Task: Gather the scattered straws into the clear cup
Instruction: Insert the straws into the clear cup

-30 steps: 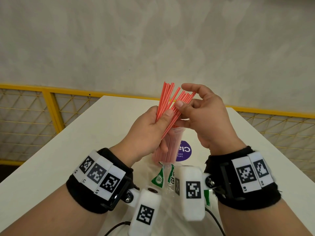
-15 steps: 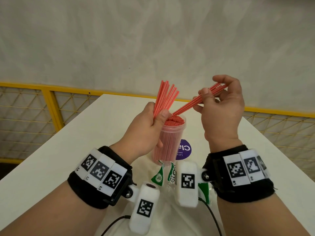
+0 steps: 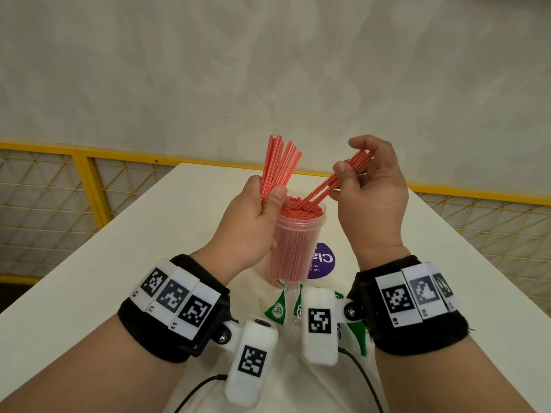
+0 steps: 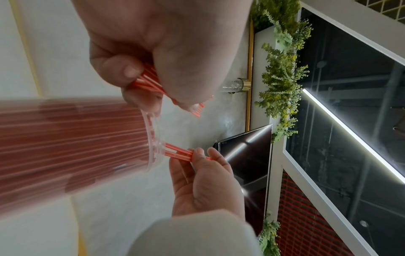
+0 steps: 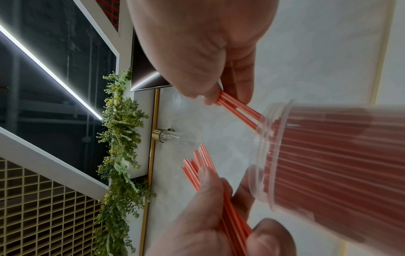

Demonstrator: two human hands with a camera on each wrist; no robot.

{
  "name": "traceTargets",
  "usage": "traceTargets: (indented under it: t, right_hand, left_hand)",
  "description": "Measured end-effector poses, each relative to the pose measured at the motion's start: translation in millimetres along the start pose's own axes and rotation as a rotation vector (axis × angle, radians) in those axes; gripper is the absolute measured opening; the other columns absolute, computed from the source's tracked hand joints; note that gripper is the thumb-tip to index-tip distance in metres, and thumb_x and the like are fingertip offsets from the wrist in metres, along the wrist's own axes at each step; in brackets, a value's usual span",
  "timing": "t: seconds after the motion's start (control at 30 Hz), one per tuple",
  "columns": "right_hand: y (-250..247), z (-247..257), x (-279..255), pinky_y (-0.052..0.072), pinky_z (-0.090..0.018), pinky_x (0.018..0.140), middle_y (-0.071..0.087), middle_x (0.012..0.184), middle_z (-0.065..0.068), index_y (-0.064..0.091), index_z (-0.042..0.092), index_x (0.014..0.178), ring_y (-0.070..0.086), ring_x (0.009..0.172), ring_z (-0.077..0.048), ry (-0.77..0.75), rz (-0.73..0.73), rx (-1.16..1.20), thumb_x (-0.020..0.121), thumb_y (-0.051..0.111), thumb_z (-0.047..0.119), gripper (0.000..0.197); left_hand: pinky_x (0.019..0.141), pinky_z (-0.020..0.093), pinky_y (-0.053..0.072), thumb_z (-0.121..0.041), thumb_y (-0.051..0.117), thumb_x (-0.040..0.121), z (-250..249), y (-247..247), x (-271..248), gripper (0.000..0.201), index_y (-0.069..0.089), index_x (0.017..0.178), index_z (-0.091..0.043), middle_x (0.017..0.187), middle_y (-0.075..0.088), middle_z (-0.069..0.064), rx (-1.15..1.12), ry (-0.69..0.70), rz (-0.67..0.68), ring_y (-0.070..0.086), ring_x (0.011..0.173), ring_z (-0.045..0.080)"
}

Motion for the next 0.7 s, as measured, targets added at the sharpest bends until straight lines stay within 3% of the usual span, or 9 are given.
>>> traceTargets:
  t: [0.17, 0.4, 0.53, 0.7]
  right_hand:
    - [-2.1, -1.0, 0.8, 0.058, -0.044, 0.072, 0.053, 0.075, 0.018, 0.056, 0.028, 0.115, 0.061, 0.070, -0.010, -0.011, -0.049, -0.047, 0.091, 0.057, 0.007, 0.032]
    - [-1.8, -0.7, 1.4, 0.058, -0.046, 0.073, 0.054, 0.074, 0.020, 0.055, 0.028, 0.116, 0.062, 0.071, -0.016, 0.016, -0.014, -0.066, 0.091, 0.057, 0.008, 0.032]
    - [-1.8, 1.1, 0.6, 0.058, -0.045, 0.072, 0.053, 0.074, 0.034, 0.055, 0.030, 0.117, 0.061, 0.070, -0.012, -0.017, 0.004, -0.088, 0.092, 0.057, 0.010, 0.032]
    - [-0.1, -2.6, -1.5, 0.057, -0.046, 0.073, 0.053, 0.076, 0.030, 0.056, 0.030, 0.114, 0.059, 0.069, -0.010, -0.007, -0.050, -0.059, 0.092, 0.058, 0.010, 0.031]
  left_hand:
    - [0.043, 0.013, 0.041, -0.044, 0.036, 0.100, 1.0, -2.9, 1.3, 0.027, 0.047, 0.113, -0.023, 0.104, 0.065, -0.008, -0.051, -0.054, 0.000, 0.054, 0.042, 0.002]
    - [0.041, 0.012, 0.041, -0.044, 0.037, 0.099, 0.6, -2.5, 1.5, 0.026, 0.047, 0.108, -0.022, 0.105, 0.064, -0.002, -0.039, -0.053, 0.017, 0.054, 0.051, 0.007]
    - [0.042, 0.014, 0.041, -0.044, 0.037, 0.099, 1.3, -2.0, 1.7, 0.026, 0.047, 0.108, -0.022, 0.104, 0.064, 0.000, -0.046, -0.057, 0.024, 0.054, 0.045, 0.000]
    - [0.042, 0.015, 0.042, -0.045, 0.037, 0.100, 1.1, -2.5, 1.7, 0.025, 0.047, 0.108, -0.023, 0.104, 0.065, -0.001, -0.058, -0.071, 0.027, 0.053, 0.044, 0.001]
Point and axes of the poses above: each hand's wrist, its own x-axis towards the middle knuckle, its own y-axis out of the palm, z = x × y, the point moved 1 cm from there along x, towards the middle knuckle
